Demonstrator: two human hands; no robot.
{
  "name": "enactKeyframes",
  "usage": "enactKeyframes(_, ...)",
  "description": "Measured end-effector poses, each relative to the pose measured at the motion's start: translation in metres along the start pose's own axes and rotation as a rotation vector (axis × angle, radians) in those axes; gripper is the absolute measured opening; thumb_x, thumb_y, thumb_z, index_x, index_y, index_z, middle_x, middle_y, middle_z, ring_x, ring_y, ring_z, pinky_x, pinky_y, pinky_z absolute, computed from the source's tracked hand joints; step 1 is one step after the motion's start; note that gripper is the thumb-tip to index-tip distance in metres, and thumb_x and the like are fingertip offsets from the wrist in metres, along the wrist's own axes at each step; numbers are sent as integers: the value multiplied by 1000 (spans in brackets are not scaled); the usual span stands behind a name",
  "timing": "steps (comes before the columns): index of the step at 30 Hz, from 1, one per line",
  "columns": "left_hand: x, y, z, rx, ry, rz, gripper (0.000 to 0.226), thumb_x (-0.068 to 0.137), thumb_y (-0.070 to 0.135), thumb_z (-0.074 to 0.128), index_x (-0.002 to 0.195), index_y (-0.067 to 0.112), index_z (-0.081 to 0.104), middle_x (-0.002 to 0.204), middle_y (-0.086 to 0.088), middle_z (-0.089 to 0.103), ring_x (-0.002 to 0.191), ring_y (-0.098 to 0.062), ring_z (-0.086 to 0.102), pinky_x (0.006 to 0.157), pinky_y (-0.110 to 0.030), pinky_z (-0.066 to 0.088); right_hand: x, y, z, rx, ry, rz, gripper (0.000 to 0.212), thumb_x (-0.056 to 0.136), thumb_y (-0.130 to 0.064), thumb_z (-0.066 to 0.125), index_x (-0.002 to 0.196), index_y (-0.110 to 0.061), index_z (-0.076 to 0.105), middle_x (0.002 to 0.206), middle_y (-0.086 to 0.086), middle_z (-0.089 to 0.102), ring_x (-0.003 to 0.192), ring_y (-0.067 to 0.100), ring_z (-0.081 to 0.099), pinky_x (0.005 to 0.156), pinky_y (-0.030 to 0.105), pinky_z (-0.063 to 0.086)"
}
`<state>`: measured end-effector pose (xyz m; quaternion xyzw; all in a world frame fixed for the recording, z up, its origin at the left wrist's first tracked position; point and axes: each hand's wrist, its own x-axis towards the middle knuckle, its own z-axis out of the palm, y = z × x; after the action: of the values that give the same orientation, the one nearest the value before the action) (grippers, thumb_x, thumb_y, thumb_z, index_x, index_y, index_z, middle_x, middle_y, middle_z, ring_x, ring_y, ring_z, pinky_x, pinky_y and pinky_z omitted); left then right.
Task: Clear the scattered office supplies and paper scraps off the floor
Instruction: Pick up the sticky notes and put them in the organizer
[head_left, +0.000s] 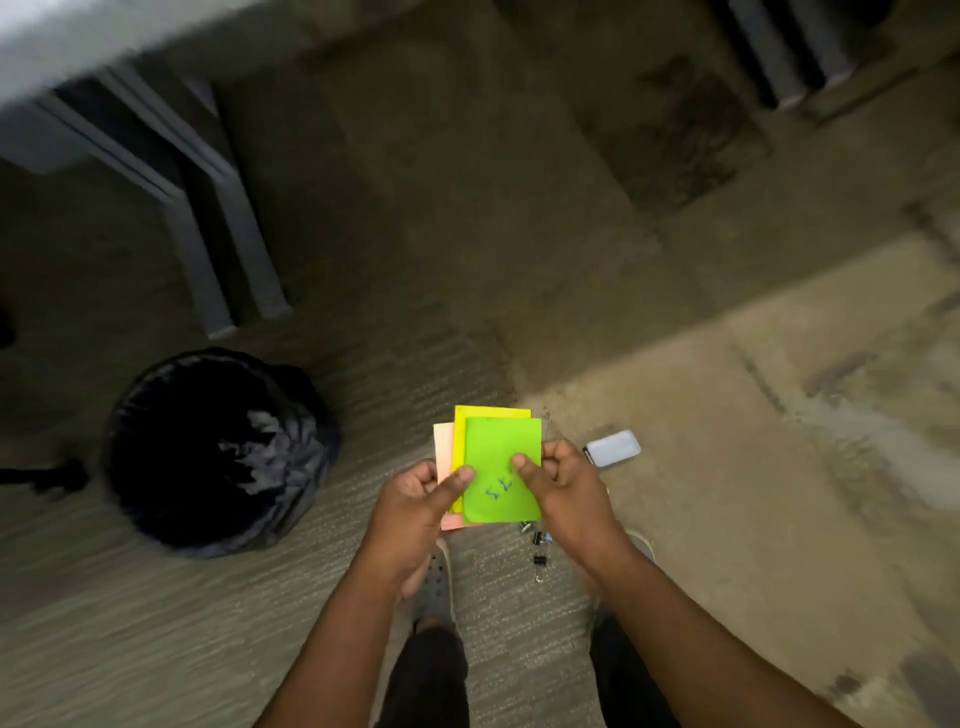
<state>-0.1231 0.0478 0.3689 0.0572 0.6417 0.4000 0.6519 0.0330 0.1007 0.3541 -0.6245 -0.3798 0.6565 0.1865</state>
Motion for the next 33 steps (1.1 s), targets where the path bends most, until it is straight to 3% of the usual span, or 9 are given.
enactKeyframes(4,-87,78,9,-103,-12,69,33,76,19,66,104,0,63,100,-19,74,80,-23,73,78,-41,59,-67,-94,2,8,-5,-54,13,92,-13,63,79,-14,61,72,8,70,70,23,61,68,42,51)
enactKeyframes(9,-180,149,3,-158,-34,144,25,83,17,62,102,1,63,93,-15,75,75,-20,72,80,-42,57,-150,-188,10,55,-27,-100,14,94,-13,61,81,-9,65,74,9,69,60,13,63,50,23,51)
enactKeyframes(13,-235,181,-12,-172,-18,195,18,96,11,50,104,4,65,99,-17,73,81,-23,71,88,-46,53,-204,-233,27,122,-71,-107,14,96,-13,56,86,-7,63,81,12,69,65,15,65,55,26,54)
enactKeyframes(16,-268,198,-26,-158,-29,222,18,96,9,50,108,4,64,105,-19,72,87,-26,71,86,-47,56,-239,-251,46,101,-81,-134,14,96,-15,57,89,-5,63,82,13,70,66,17,64,57,29,52)
enactKeyframes(19,-293,213,-37,-109,-24,264,20,92,5,56,111,2,63,111,-23,69,96,-32,67,94,-50,51,-259,-263,57,122,-50,-155,15,96,-15,57,84,-9,63,76,9,68,64,16,63,59,32,50)
enactKeyframes(25,-343,223,-48,-98,25,348,21,88,0,62,109,3,63,104,-15,72,88,-25,70,89,-45,56,-294,-279,60,52,-58,-218,16,96,-19,58,83,-12,64,78,9,68,67,18,61,58,30,48)
enactKeyframes(33,-385,193,-42,-169,93,379,24,87,4,66,110,3,62,104,-18,73,86,-26,70,85,-47,56,-328,-275,66,-3,-95,-274,15,96,-17,58,93,-5,66,93,17,70,79,21,61,69,35,51)
